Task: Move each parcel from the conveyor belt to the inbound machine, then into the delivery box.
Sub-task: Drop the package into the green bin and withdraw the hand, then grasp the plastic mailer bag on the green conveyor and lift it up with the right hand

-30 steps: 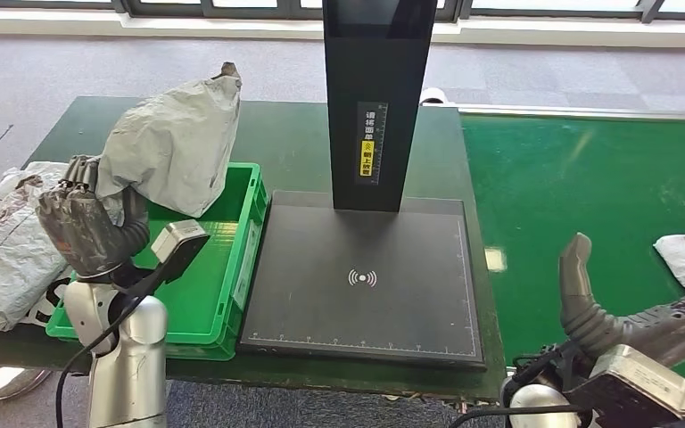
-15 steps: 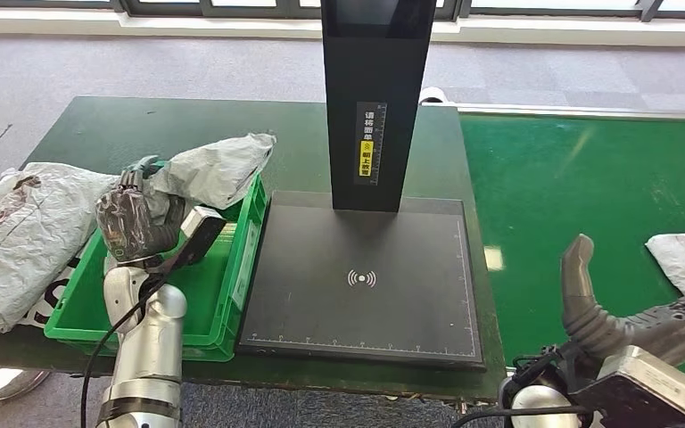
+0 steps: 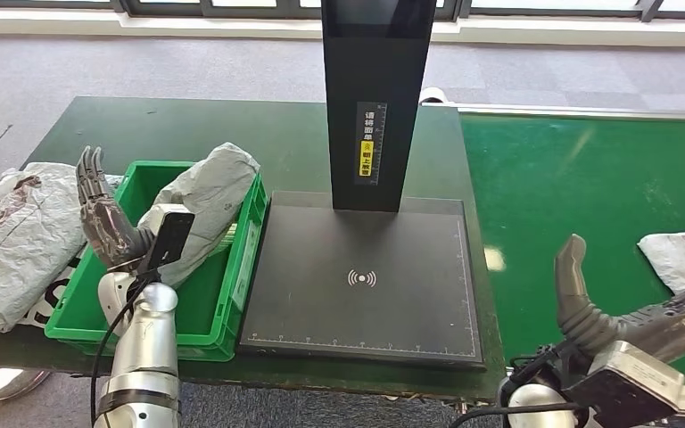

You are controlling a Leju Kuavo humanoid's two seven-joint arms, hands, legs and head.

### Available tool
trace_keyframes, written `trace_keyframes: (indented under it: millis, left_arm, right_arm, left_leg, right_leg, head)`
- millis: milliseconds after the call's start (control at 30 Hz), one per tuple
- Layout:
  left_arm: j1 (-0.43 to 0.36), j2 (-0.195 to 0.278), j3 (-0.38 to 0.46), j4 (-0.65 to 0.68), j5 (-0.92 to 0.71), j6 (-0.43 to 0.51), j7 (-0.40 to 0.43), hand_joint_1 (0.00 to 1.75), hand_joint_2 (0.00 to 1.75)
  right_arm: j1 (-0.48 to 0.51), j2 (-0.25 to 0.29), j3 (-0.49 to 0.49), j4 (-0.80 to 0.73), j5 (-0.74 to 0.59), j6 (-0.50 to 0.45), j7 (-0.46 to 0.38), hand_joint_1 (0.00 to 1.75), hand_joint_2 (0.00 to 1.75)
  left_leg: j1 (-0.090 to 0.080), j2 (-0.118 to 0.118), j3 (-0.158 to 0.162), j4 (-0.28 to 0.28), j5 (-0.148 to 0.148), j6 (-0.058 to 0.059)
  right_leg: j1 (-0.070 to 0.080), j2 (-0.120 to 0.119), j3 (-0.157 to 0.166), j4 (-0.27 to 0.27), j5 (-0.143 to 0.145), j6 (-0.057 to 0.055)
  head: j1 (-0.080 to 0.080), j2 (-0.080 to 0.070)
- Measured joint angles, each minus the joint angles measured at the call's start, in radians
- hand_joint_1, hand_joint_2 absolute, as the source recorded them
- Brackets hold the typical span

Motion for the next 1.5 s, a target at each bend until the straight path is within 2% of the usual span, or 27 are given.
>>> trace_keyframes:
  millis: [167,333,467,567,667,767,867,1000,1067,1300,1400,1500]
  left_arm:
    - [0.065,-0.003,-0.063,-0.153,0.291,0.0,-0.027,0.0,0.0]
    - [0.129,-0.004,-0.153,-0.297,0.409,0.0,-0.029,0.0,0.0]
    - [0.162,-0.003,-0.225,-0.384,0.532,-0.014,-0.029,0.0,1.75]
    - [0.21,0.012,-0.324,-0.478,0.741,-0.085,-0.029,0.0,1.75]
    - [0.276,0.031,-0.419,-0.562,0.89,-0.219,-0.029,0.0,1.75]
    - [0.329,0.04,-0.466,-0.615,0.937,-0.328,-0.029,0.0,1.75]
    - [0.348,0.044,-0.488,-0.633,0.965,-0.43,-0.029,0.0,1.75]
    - [0.372,0.045,-0.506,-0.616,1.024,-0.68,-0.028,0.0,1.75]
    - [0.384,0.046,-0.509,-0.597,1.036,-0.757,-0.027,0.0,1.75]
    - [0.393,0.046,-0.509,-0.54,1.041,-0.845,-0.027,0.0,1.75]
    - [0.397,0.045,-0.511,-0.505,1.048,-0.853,-0.027,0.0,1.75]
    - [0.401,0.045,-0.515,-0.469,1.043,-0.85,-0.026,0.0,1.75]
  right_arm:
    - [-0.005,0.0,-0.075,0.036,0.015,0.0,0.0,0.0,1.75]
    - [-0.019,0.0,-0.169,0.099,0.049,0.0,0.0,0.0,1.75]
    - [-0.053,0.0,-0.266,0.18,0.131,0.0,0.019,0.0,1.75]
    - [-0.142,-0.02,-0.442,0.349,0.382,0.0,0.071,0.0,1.75]
    - [-0.241,-0.082,-0.71,0.568,0.639,0.0,0.072,0.0,1.75]
    - [-0.299,-0.136,-0.916,0.728,0.75,0.0,0.079,0.0,1.75]
    - [-0.331,-0.16,-1.029,0.82,0.805,0.0,0.099,0.0,1.75]
    - [-0.357,-0.198,-1.141,0.904,0.889,0.0,0.16,0.0,1.75]
    - [-0.369,-0.225,-1.179,0.942,0.913,0.0,0.187,0.0,1.75]
    - [-0.402,-0.3,-1.239,1.049,0.969,0.0,0.254,0.0,1.75]
    - [-0.422,-0.331,-1.253,1.101,0.981,0.0,0.286,0.0,1.75]
    - [-0.448,-0.365,-1.266,1.171,0.95,0.0,0.284,0.0,1.75]
  left_leg:
    - [0.0,0.0,0.0,0.0,0.0,0.0]
    - [0.0,-0.002,-0.001,0.0,-0.001,0.001]
    - [0.0,-0.001,0.0,0.0,-0.001,0.001]
    - [0.0,-0.001,0.001,0.0,-0.001,0.001]
    - [-0.001,-0.009,0.001,0.001,0.0,0.003]
    - [-0.001,-0.014,-0.001,0.001,0.001,0.005]
    - [-0.001,-0.012,0.0,0.001,-0.001,0.004]
    - [-0.001,-0.011,0.0,0.001,-0.001,0.004]
    - [-0.001,-0.011,0.0,0.001,-0.001,0.004]
    - [-0.001,-0.008,0.0,0.001,-0.001,0.003]
    - [-0.001,-0.008,0.0,0.001,-0.001,0.004]
    - [-0.001,-0.008,0.0,0.001,-0.001,0.004]
  right_leg:
    - [0.0,0.0,0.0,0.0,0.0,0.0]
    - [0.0,-0.002,0.001,-0.001,-0.001,0.0]
    - [0.0,-0.001,0.001,-0.001,0.0,0.0]
    - [0.0,-0.002,0.002,-0.001,0.0,0.001]
    - [-0.001,-0.01,0.006,-0.003,0.0,0.002]
    - [-0.001,-0.014,0.007,-0.003,0.0,0.003]
    - [-0.001,-0.011,0.006,-0.004,0.0,0.003]
    - [-0.001,-0.011,0.006,-0.004,-0.001,0.003]
    - [0.0,-0.011,0.006,-0.003,-0.001,0.003]
    - [-0.001,-0.008,0.006,-0.003,-0.001,0.003]
    - [-0.001,-0.008,0.006,-0.003,-0.001,0.004]
    - [-0.001,-0.008,0.006,-0.003,-0.001,0.004]
  head:
    - [0.0,0.0]
    - [0.0,0.0]
    - [0.0,0.0]
    - [0.0,0.0]
    - [0.0,0.0]
    - [0.0,0.0]
    - [0.0,0.0]
    - [0.0,0.0]
    - [0.0,0.0]
    - [0.0,0.0]
    - [0.0,0.0]
    - [0.0,0.0]
